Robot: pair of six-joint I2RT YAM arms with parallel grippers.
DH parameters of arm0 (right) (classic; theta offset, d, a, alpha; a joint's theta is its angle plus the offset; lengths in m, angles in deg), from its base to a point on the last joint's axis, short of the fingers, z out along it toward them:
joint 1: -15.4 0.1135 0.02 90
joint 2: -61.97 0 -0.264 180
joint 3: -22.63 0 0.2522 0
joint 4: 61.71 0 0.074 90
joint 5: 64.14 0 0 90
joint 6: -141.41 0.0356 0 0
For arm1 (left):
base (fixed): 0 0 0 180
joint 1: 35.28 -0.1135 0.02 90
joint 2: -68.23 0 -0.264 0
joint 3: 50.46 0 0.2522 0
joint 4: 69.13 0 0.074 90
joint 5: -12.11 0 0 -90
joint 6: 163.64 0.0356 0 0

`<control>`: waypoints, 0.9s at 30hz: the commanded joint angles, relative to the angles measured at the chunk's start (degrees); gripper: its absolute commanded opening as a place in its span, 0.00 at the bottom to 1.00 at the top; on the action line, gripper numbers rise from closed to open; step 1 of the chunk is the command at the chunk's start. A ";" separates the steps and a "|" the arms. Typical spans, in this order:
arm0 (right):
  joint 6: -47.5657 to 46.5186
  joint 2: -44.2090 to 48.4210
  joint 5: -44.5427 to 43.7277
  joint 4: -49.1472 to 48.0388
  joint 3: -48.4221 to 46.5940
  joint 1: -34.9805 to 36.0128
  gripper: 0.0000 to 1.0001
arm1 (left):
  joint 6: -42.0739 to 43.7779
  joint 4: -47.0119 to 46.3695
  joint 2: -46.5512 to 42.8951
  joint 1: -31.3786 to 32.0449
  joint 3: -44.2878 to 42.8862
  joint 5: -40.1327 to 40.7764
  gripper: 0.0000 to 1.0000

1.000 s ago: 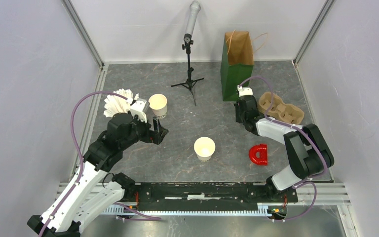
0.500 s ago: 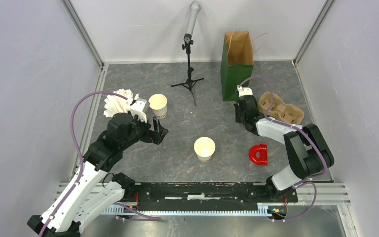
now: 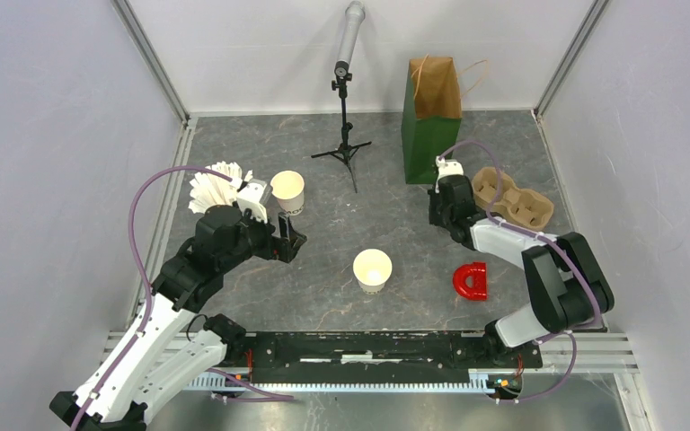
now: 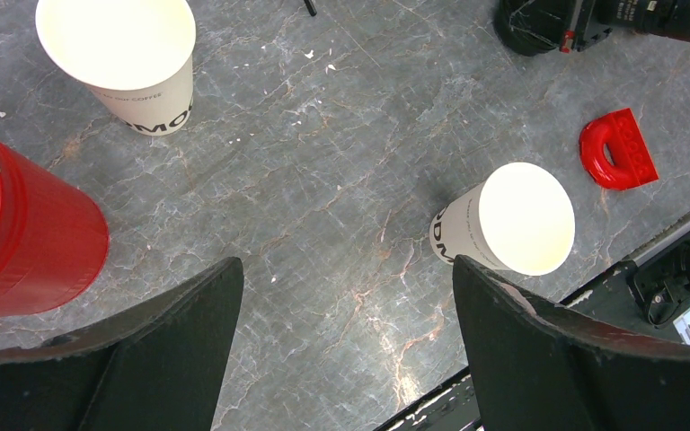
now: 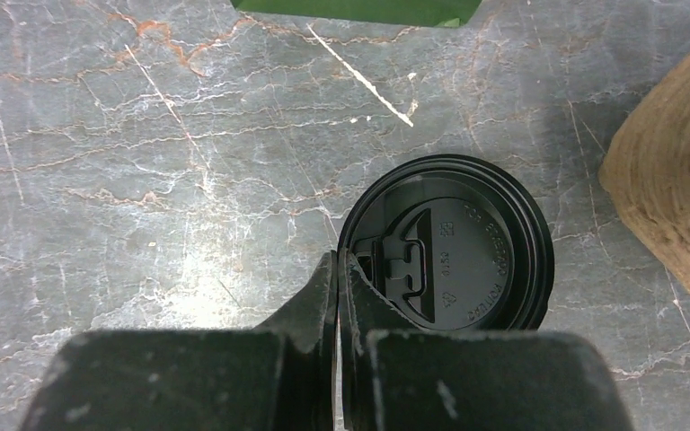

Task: Pack the takeout coffee

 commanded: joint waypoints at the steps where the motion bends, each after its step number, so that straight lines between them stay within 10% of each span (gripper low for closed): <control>1: 2.10 4.18 1.61 -2.63 1.48 -0.76 0.00 | -1.02 -2.36 0.06 0.17 -0.08 -0.99 0.92; 27: 6.27 6.43 11.34 -2.02 3.42 -6.18 0.00 | -1.09 -3.06 -0.60 0.21 0.12 -2.73 0.92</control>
